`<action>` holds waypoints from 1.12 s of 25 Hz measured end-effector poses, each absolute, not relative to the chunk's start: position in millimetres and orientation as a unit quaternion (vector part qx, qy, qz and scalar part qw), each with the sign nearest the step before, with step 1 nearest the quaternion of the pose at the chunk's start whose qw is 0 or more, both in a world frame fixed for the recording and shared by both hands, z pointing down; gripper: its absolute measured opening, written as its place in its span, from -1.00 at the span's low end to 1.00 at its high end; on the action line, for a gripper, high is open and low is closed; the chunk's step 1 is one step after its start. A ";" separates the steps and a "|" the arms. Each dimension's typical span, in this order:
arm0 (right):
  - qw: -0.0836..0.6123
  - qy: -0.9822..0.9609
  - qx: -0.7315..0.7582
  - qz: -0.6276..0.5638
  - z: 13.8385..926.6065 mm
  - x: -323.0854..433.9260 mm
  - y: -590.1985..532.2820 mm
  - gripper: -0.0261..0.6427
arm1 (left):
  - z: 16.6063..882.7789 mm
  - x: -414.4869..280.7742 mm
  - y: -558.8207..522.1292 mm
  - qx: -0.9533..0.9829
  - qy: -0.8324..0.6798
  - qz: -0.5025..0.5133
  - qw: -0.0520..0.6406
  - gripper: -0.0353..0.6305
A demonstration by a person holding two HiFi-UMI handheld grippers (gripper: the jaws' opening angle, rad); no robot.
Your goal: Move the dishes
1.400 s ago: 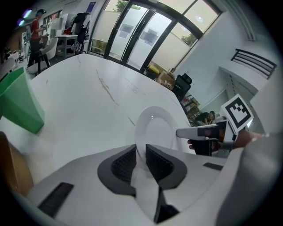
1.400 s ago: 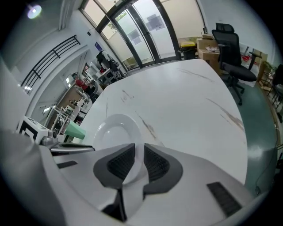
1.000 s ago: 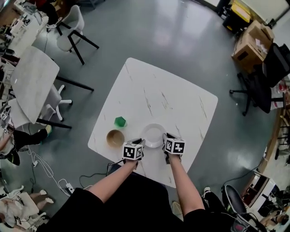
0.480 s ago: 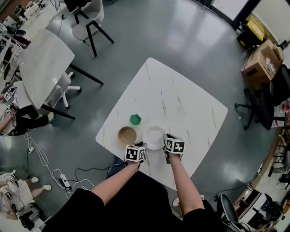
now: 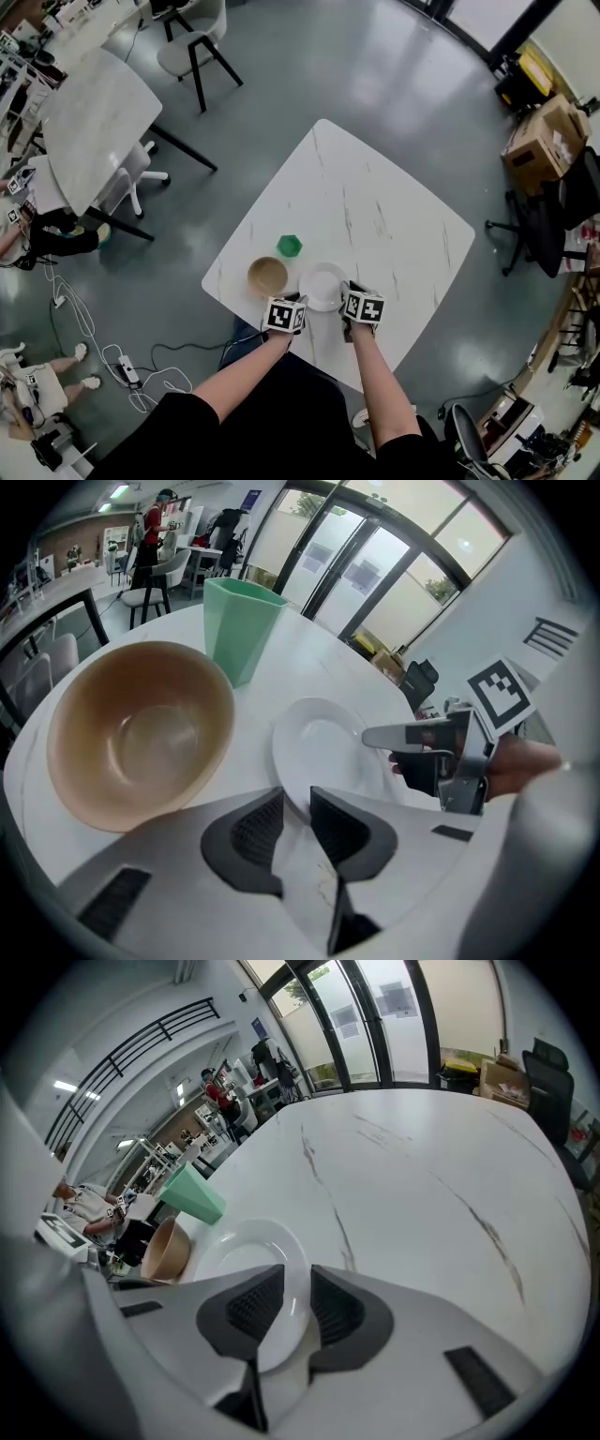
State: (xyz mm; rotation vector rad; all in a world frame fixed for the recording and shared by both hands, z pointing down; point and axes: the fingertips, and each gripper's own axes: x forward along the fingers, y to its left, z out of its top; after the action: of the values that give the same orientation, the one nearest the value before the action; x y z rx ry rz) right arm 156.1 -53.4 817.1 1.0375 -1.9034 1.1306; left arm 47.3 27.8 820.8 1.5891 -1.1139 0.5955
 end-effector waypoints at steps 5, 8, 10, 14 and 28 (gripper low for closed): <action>0.335 -0.735 0.397 0.435 812.1 154.0 -48.6 -0.56 | 820.1 45.0 32.1 0.669 -0.462 0.259 0.521 -0.64; 0.331 -0.738 0.401 0.431 803.2 155.7 -45.1 -0.56 | 815.1 40.7 36.6 0.670 -0.465 0.264 0.515 -0.63; 0.332 -0.743 0.404 0.418 798.7 157.5 -44.0 -0.54 | 811.6 38.0 39.8 0.669 -0.468 0.263 0.513 -0.63; 0.326 -0.749 0.416 0.401 791.2 165.2 -43.8 -0.54 | 805.7 37.2 46.5 0.676 -0.468 0.264 0.504 -0.63; 0.243 -0.766 0.452 0.387 724.1 158.6 20.3 -0.56 | 745.0 70.6 81.4 0.801 -0.365 0.252 0.403 -0.63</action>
State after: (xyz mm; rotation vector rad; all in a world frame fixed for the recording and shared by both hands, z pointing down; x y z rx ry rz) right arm 158.6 20.3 724.1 1.2357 -2.0921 1.0585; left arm 70.6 81.4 745.0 2.0235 -0.9212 0.6362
